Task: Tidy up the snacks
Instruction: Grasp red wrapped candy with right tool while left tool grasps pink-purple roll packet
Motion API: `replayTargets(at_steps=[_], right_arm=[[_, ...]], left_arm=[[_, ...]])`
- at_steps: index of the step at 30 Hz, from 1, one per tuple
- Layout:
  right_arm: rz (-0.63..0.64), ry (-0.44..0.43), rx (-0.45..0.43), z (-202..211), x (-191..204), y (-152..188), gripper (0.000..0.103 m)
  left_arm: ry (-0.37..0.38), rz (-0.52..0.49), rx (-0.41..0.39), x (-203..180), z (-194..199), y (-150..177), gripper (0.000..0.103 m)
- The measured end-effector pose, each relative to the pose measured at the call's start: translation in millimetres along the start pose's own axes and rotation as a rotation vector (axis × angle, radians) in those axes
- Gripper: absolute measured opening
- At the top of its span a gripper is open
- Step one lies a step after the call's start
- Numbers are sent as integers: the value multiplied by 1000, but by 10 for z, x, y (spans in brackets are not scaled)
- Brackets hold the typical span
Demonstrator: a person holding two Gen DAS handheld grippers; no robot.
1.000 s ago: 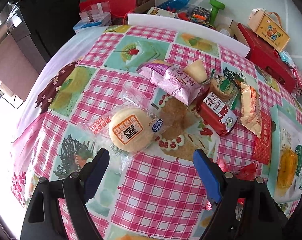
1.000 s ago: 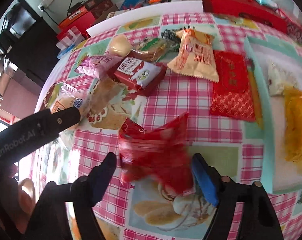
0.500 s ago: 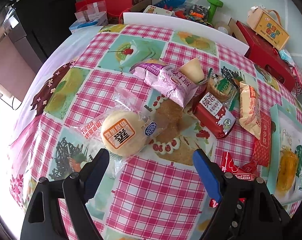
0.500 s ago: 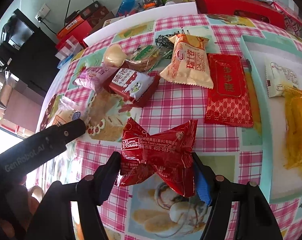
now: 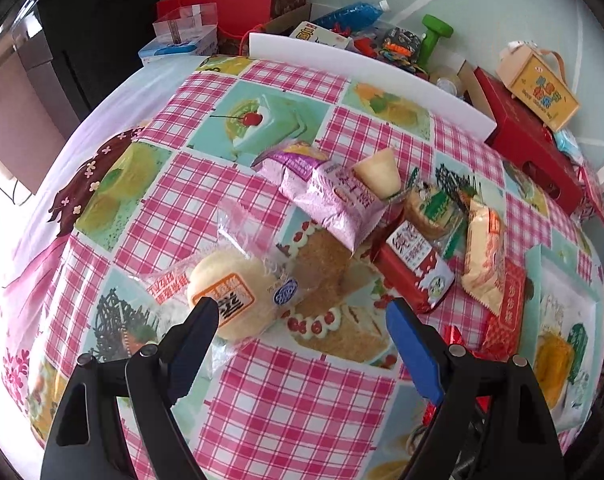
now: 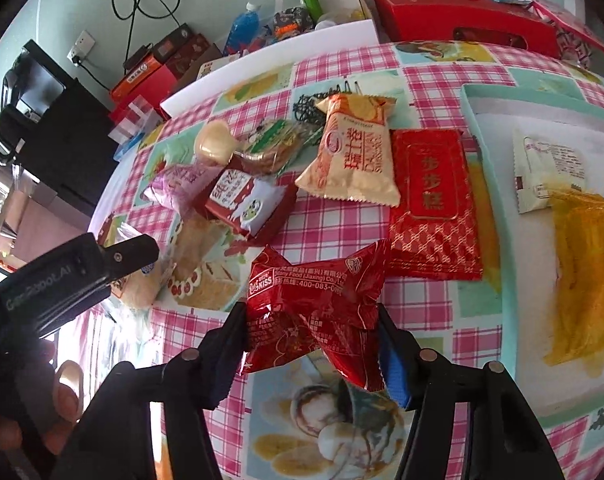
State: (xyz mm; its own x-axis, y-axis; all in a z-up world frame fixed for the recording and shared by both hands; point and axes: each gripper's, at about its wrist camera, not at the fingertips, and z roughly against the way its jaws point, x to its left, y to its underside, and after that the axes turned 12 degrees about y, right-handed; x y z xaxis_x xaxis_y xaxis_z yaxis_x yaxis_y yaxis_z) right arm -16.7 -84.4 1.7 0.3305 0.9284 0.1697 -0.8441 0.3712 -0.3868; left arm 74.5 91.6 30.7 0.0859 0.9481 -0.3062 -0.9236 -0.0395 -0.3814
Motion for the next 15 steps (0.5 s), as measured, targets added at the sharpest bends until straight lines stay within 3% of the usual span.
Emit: replayTargets(at_steps=[6,15], right_arm=[[-18,22,-62,131,-94,-115,63],[-85,70,-129,202,-356,-431,63]], left_arm=[[71,45,-34,-45,-56,-146,86],[57,115,-20,-13,-400,-405,86]])
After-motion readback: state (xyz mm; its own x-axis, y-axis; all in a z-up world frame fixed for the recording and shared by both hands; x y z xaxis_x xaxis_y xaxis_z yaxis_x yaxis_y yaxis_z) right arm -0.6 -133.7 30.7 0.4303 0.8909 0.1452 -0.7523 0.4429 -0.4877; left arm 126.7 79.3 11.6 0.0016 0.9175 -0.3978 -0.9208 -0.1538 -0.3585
